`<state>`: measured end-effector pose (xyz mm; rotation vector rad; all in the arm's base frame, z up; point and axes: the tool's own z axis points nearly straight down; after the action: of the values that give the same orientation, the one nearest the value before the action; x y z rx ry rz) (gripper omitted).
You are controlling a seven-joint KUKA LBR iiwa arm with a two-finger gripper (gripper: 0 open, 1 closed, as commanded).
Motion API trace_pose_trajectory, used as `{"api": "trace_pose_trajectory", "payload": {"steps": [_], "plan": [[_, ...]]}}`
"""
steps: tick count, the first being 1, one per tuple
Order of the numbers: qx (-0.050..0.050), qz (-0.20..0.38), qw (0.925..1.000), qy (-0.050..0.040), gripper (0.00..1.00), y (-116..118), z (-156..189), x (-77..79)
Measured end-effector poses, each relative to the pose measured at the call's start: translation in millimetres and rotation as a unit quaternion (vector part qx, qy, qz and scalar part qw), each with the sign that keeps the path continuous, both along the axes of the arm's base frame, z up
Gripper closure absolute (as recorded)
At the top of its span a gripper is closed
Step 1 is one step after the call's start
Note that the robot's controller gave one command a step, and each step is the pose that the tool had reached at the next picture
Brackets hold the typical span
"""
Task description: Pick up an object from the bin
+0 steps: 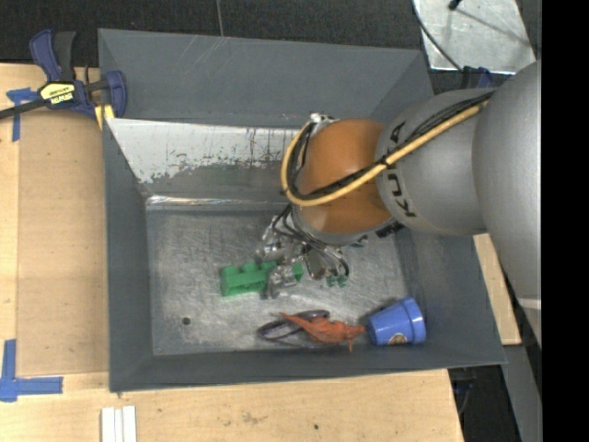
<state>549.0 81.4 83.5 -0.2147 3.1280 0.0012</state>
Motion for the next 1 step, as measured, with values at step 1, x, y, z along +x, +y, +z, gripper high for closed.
{"api": "trace_pose_trajectory", "payload": {"steps": [1], "plan": [[-0.001,0.0,1.0,0.0057,1.0,-0.3,17.8,-2.3]]}}
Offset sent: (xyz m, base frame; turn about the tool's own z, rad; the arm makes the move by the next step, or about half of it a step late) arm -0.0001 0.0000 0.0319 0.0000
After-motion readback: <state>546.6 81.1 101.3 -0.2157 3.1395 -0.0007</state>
